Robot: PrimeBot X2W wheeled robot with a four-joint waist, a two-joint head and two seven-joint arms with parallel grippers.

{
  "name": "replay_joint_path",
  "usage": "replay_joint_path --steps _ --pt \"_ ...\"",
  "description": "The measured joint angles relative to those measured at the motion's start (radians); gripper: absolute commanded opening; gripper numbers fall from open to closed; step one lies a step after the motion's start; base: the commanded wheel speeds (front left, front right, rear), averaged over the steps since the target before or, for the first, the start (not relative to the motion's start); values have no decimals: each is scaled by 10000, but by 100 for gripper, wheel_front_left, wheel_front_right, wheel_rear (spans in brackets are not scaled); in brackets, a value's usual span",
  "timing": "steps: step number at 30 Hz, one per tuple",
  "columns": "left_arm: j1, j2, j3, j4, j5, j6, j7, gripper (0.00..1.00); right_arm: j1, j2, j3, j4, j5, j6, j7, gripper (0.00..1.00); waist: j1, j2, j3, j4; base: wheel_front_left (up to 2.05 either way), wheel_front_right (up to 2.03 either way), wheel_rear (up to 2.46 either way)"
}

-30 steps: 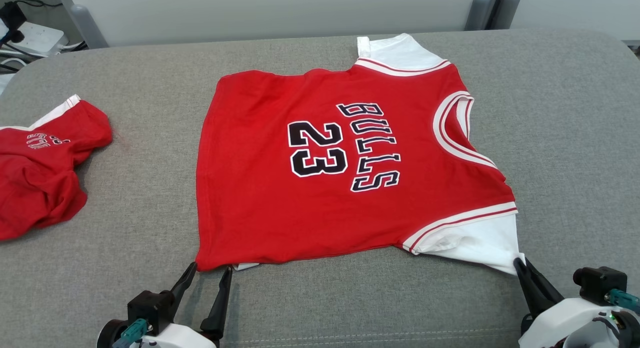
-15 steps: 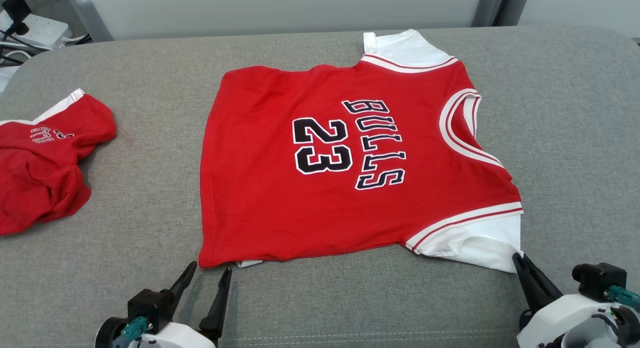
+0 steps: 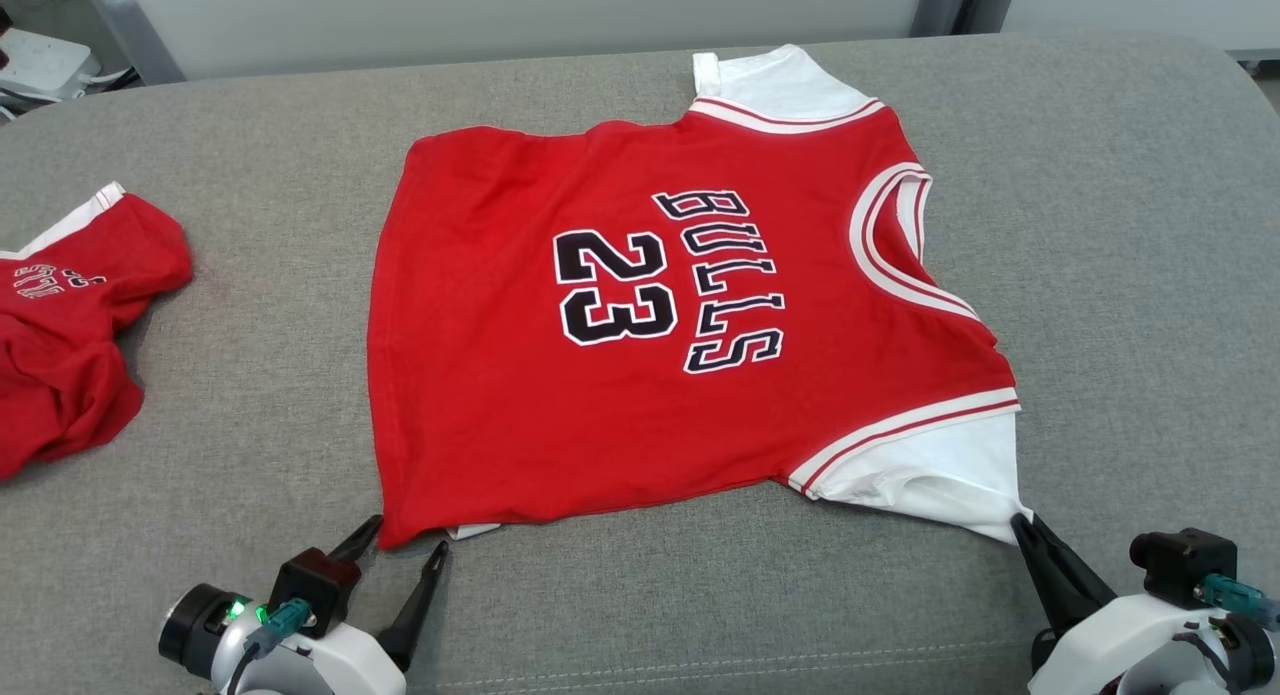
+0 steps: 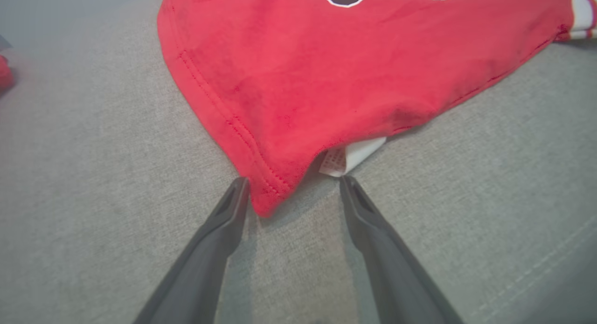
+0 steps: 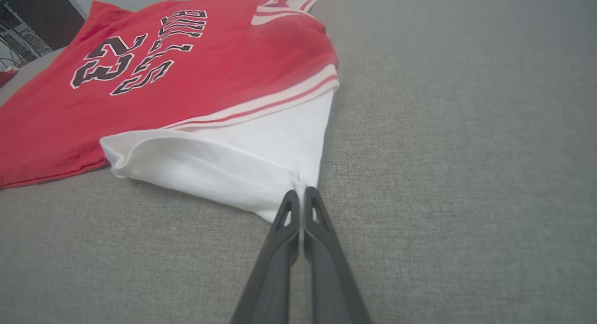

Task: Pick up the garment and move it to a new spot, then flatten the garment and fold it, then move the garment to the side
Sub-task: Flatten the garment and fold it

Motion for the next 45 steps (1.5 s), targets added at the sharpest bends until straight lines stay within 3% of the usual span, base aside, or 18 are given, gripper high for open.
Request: replay_joint_path --steps 5,6,7,8,15,24,31,45 --pt "-298 107 13 123 516 17 0 100 -34 0 113 2 10 0 0 0 0 0 62 -82 0 0 0" --pt "-299 96 -10 169 589 17 0 85 -39 0 130 4 10 0 0 0 0 0 67 -97 0 0 0" --pt "-299 100 -52 217 700 15 0 39 -44 2 136 4 10 0 0 0 0 0 71 -110 0 0 0" --pt "-299 98 -75 224 786 15 0 0 -58 0 136 2 10 0 0 0 0 0 71 -119 0 0 0" --pt "-301 236 -261 435 1085 15 0 0 -202 -245 90 -385 10 0 0 0 0 0 -75 -139 0 0 0" --pt "-149 573 -305 744 1143 13 0 0 4 -1080 215 -1329 228 0 -2 0 0 0 -524 -183 0 0 0" --pt "38 736 -236 1012 1139 12 0 0 371 -1597 857 -2107 646 2 -2 0 0 0 -722 -305 0 0 0" --pt "427 746 0 1137 1062 134 0 0 1197 -3513 2416 -4138 2784 2 974 0 0 0 -976 -631 0 0 0"
